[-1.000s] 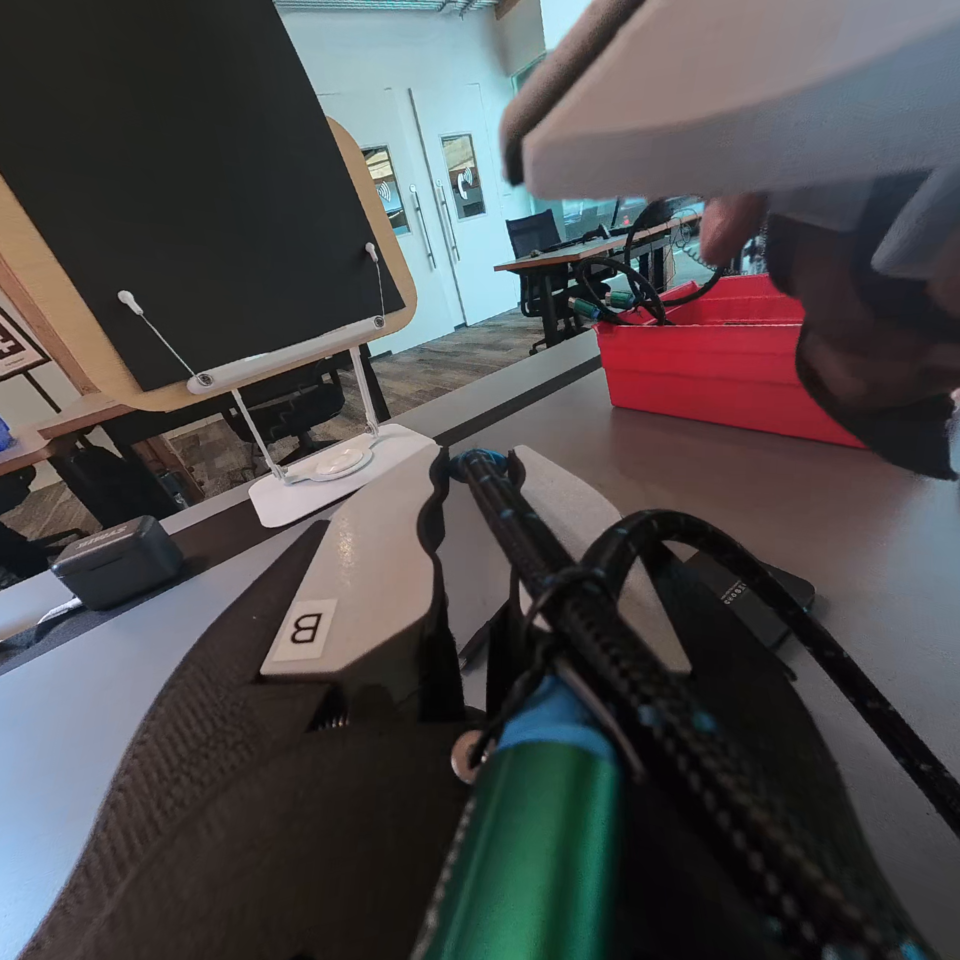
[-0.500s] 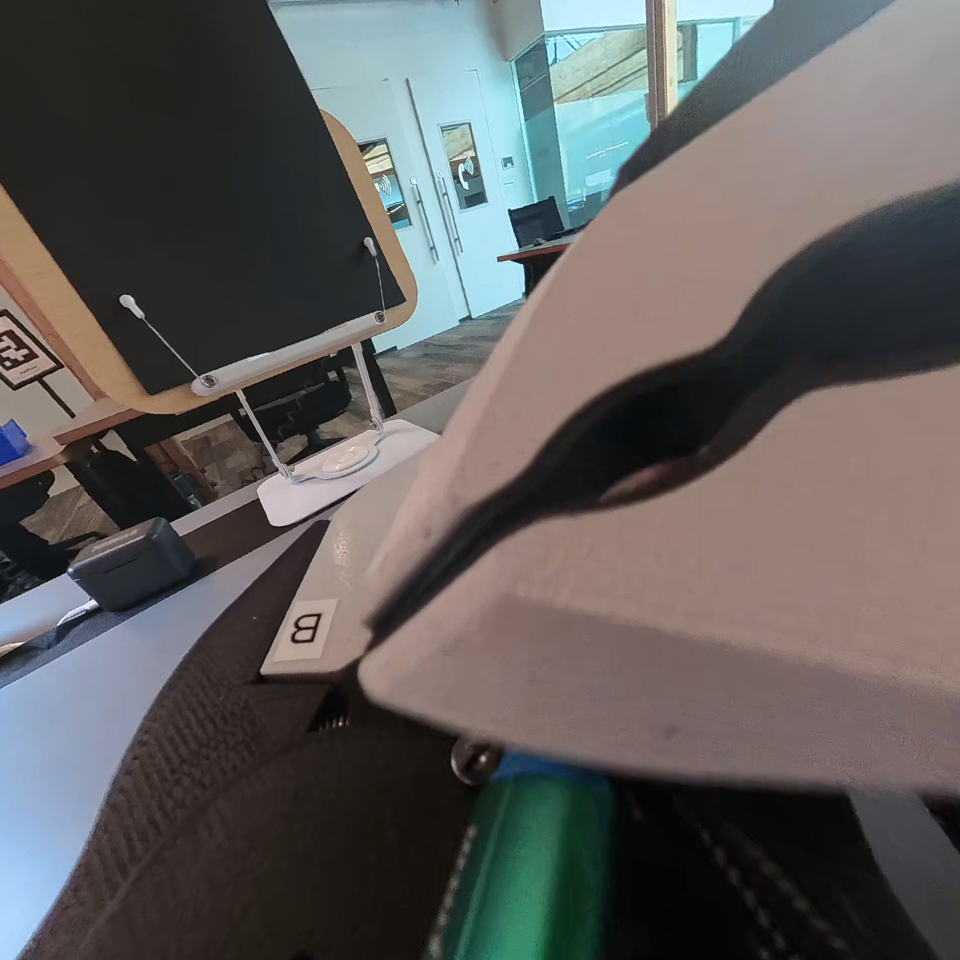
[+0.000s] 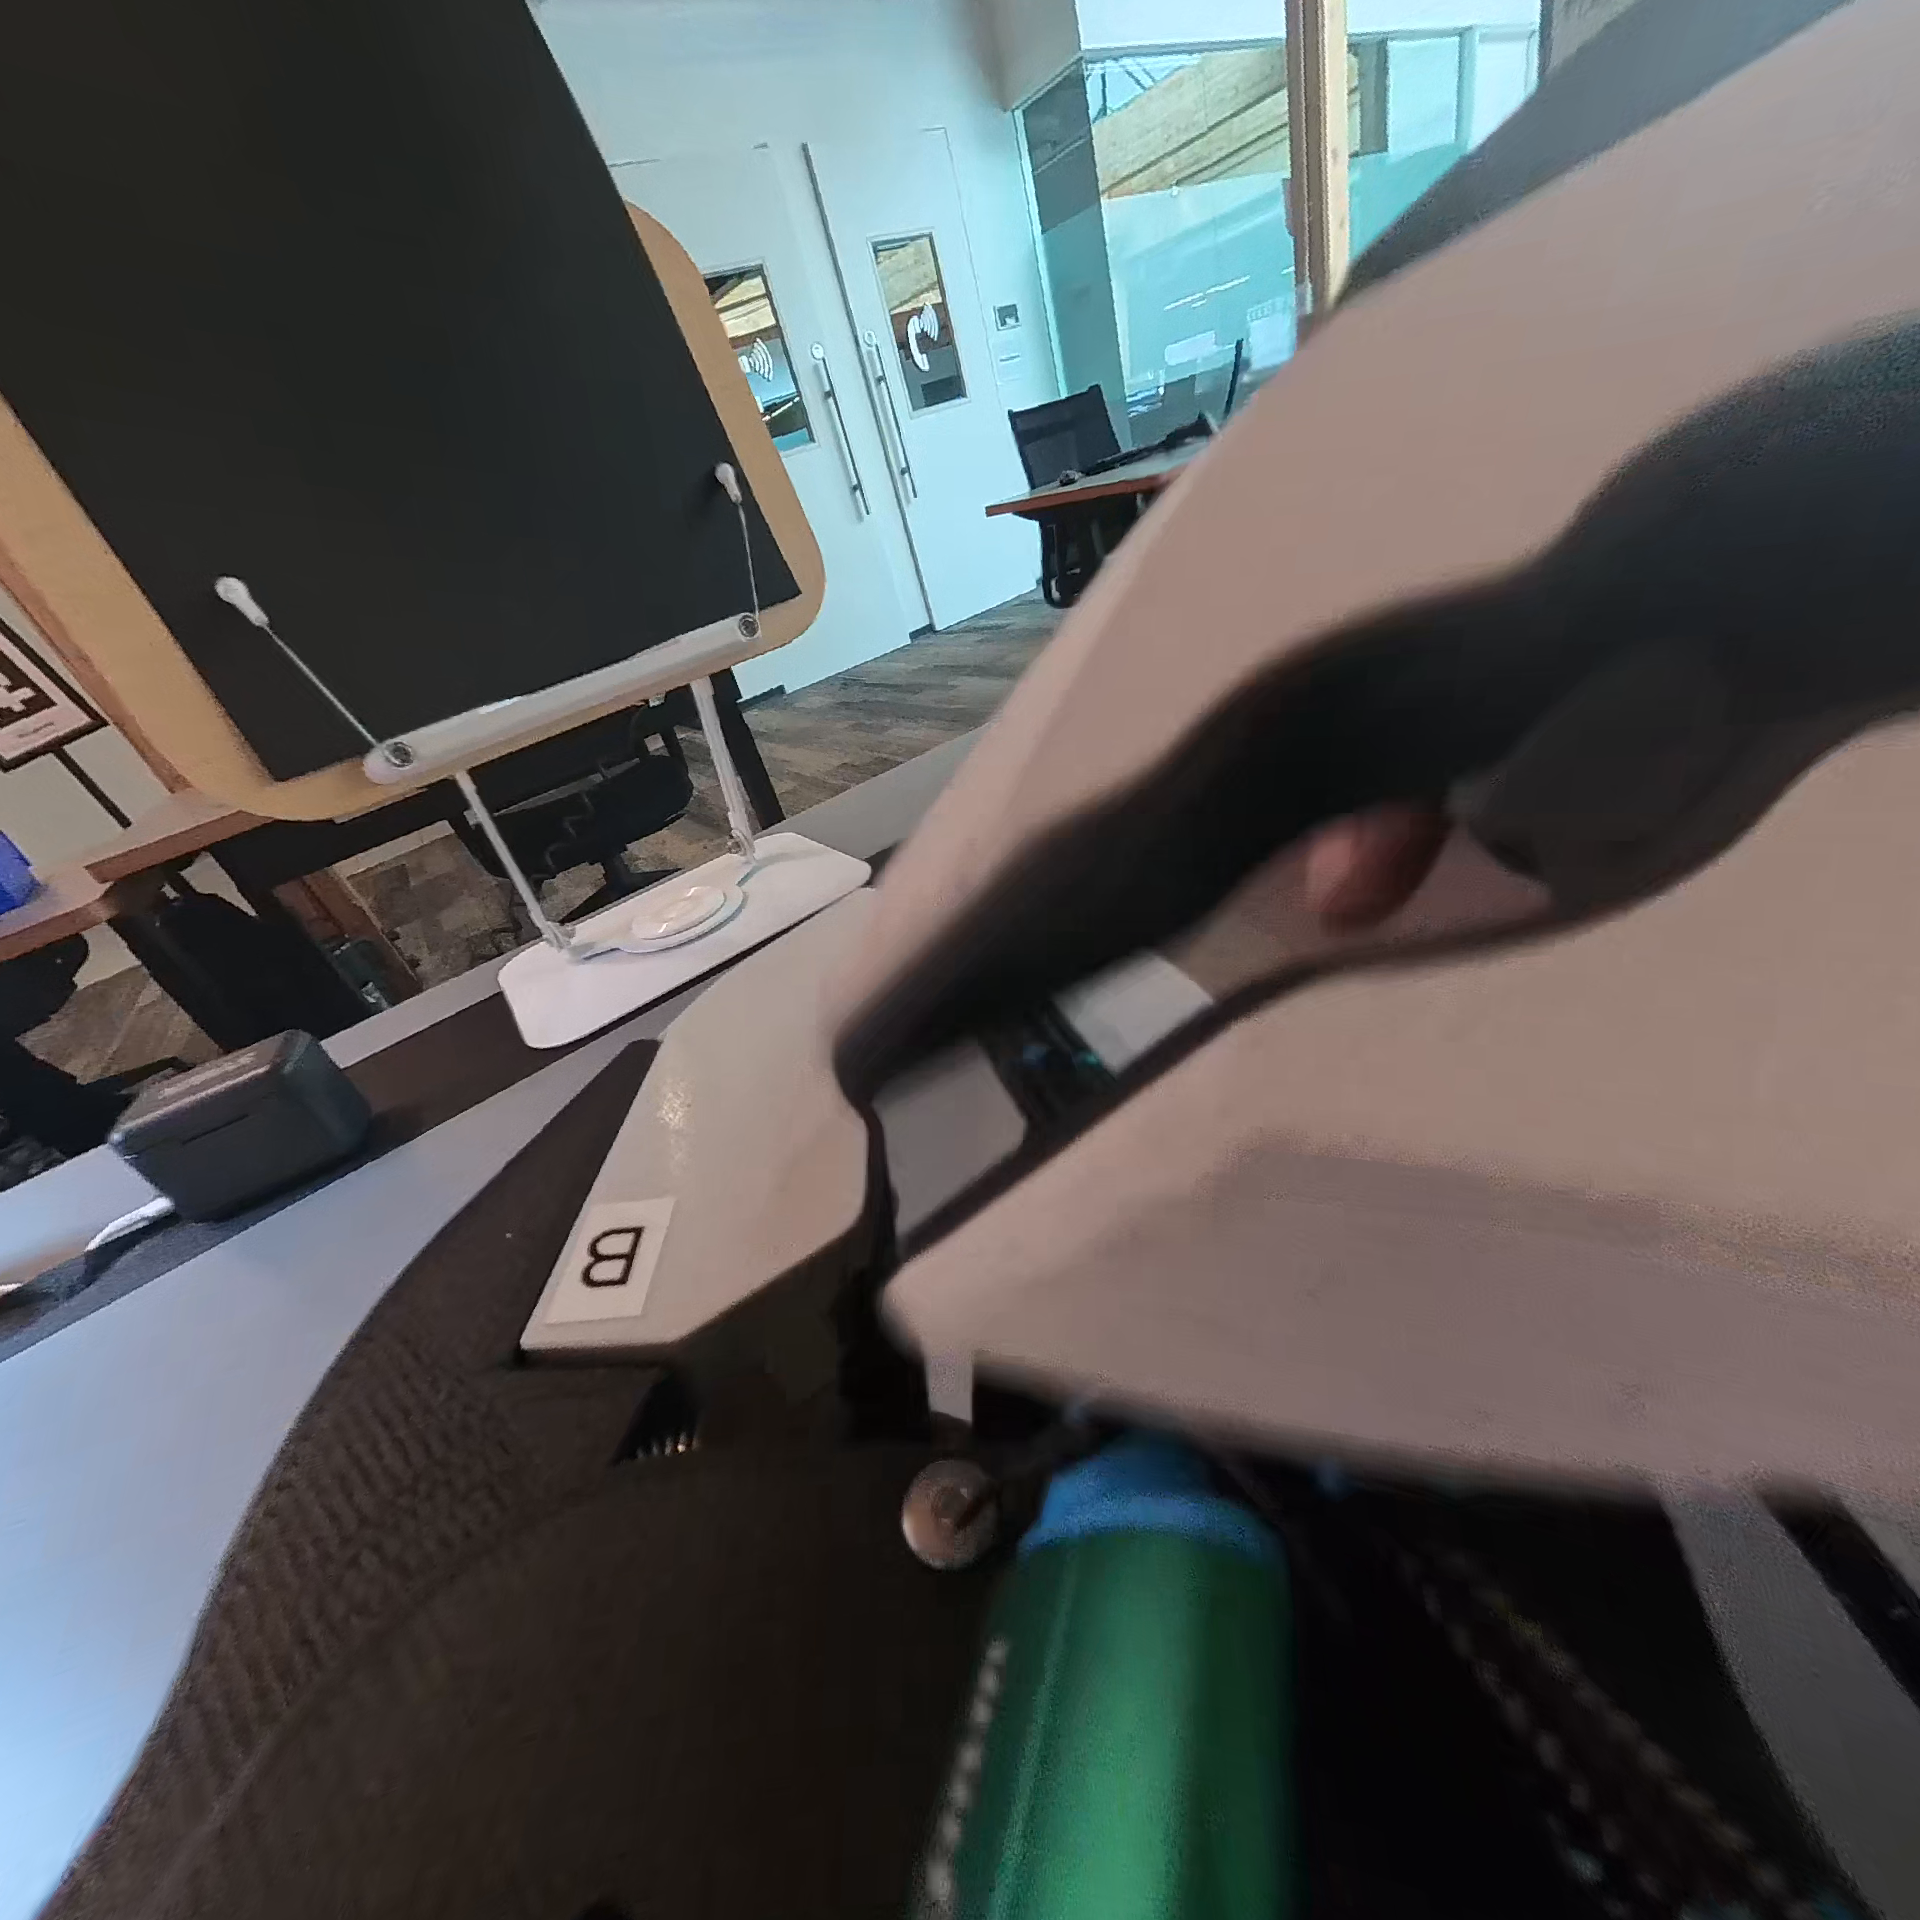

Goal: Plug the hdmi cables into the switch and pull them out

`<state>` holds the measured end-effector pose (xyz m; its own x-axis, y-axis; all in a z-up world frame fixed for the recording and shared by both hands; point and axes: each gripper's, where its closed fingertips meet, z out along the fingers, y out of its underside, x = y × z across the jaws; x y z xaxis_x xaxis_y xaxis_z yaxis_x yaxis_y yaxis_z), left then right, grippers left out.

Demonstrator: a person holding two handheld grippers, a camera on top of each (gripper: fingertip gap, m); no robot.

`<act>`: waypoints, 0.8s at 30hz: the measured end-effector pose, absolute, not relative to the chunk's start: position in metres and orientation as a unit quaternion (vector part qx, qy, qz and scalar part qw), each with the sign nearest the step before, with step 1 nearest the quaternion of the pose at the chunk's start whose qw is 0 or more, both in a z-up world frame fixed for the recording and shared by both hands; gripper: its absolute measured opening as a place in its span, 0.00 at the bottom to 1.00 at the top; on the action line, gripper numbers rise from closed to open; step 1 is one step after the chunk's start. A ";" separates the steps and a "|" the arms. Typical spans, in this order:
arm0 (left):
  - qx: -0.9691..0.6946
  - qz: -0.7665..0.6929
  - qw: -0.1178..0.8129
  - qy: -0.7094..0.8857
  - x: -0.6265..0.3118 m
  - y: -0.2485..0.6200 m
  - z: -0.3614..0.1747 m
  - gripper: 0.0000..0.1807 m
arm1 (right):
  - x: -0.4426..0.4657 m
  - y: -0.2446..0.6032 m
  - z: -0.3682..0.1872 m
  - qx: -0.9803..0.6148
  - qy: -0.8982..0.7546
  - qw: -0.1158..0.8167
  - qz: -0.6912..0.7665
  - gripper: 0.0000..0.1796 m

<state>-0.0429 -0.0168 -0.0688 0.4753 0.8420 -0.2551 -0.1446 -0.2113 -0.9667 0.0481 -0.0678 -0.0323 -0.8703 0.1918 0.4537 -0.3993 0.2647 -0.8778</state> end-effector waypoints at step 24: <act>-0.582 0.117 0.792 -0.143 0.016 0.015 -0.035 0.11 | -0.008 0.093 -0.215 -0.042 -0.929 0.002 0.367 0.53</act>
<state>0.0157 0.0153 -0.0345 0.9317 0.3517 0.0905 -0.0190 0.2960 -0.9550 -0.0081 0.0926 -0.2148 -0.9965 0.0786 -0.0274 0.0761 0.7276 -0.6818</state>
